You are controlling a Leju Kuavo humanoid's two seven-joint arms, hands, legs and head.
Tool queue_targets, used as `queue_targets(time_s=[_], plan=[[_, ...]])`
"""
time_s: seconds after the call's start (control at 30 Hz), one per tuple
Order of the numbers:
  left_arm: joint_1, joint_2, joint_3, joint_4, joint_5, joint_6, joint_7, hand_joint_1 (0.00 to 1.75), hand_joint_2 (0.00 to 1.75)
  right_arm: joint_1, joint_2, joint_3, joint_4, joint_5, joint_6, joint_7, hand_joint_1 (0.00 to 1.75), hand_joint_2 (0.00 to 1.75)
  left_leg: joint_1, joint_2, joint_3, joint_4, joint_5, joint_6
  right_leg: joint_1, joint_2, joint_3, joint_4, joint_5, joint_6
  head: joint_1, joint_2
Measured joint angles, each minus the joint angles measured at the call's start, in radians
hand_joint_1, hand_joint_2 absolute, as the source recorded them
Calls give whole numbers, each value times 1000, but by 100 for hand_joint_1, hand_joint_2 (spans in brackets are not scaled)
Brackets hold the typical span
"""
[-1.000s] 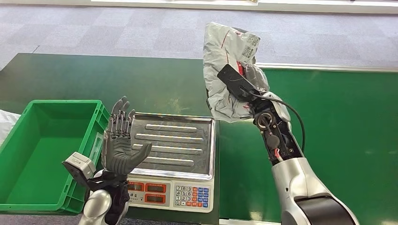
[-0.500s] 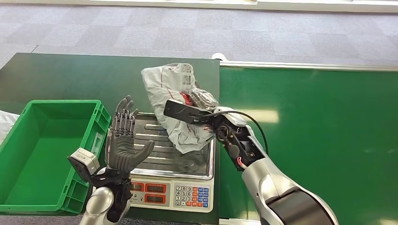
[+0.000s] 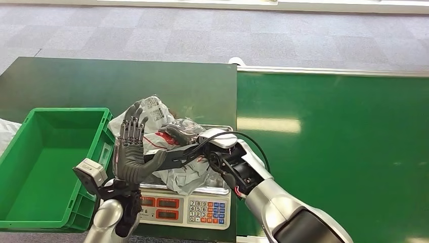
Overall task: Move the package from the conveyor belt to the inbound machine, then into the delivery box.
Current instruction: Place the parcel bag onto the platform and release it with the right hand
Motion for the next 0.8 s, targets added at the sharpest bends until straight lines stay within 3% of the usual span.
queue_targets(time_s=[0.2,0.33,0.53,0.8], plan=[[0,7,1,0,1,5,0,0,175,1,-6,49,-12,-1,-7,37,175,175,0,0,0,0,0,0,0,0,0,0,0,0,0,0],[0,11,0,0,2,8,0,0,175,1,-10,69,-11,-19,-18,63,6,175,0,0,0,0,0,0,0,0,0,0,0,0,0,0],[-1,14,-3,7,13,16,0,0,175,-5,-24,89,19,-38,-68,130,0,175,0,0,0,0,0,0,0,0,0,0,0,0,0,0],[-3,14,-11,25,17,17,0,0,175,-12,-41,93,52,-54,-94,137,0,175,0,0,0,0,0,0,0,0,0,0,0,0,0,0]])
